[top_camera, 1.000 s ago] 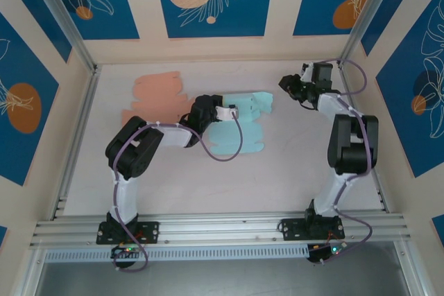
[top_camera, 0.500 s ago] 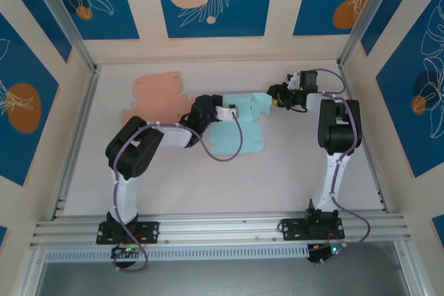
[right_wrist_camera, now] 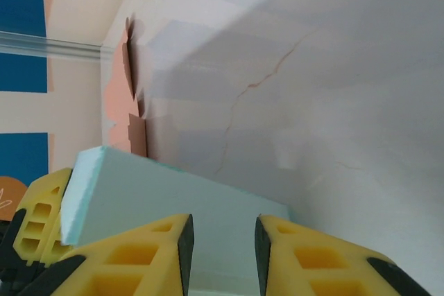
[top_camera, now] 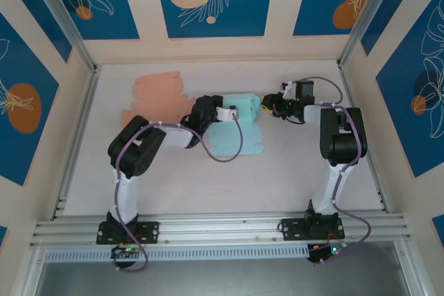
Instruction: Fold the paper box
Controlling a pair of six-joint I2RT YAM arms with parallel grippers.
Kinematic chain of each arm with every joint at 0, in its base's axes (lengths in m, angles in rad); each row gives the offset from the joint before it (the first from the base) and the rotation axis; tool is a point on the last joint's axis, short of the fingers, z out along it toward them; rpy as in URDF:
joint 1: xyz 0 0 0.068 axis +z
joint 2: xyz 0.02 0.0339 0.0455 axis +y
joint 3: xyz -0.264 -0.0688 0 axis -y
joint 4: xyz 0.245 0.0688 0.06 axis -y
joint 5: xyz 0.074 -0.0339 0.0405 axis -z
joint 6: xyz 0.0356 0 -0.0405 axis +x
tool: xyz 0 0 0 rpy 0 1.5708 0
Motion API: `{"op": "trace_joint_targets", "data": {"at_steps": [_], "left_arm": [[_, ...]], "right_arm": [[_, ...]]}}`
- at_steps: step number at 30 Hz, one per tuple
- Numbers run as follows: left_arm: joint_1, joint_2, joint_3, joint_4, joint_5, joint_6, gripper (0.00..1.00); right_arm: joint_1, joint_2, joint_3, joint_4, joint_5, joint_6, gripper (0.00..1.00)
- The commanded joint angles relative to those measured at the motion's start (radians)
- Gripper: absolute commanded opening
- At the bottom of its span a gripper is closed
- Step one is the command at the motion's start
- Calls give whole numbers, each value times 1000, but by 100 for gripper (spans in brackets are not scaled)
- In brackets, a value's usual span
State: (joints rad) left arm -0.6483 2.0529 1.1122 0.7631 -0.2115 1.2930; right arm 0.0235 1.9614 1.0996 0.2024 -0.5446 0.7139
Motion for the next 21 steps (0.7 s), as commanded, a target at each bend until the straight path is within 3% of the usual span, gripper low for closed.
{"op": "trace_joint_targets", "data": {"at_steps": [1, 11, 21], "left_arm": [[-13, 22, -9, -1, -8, 11, 0], [-12, 23, -7, -20, 0, 5, 0], [-12, 32, -9, -28, 16, 21, 0]], "right_arm": [[30, -56, -47, 13, 34, -39, 32], [96, -132, -159, 38, 122, -88, 32], [143, -112, -107, -10, 171, -158, 38]]}}
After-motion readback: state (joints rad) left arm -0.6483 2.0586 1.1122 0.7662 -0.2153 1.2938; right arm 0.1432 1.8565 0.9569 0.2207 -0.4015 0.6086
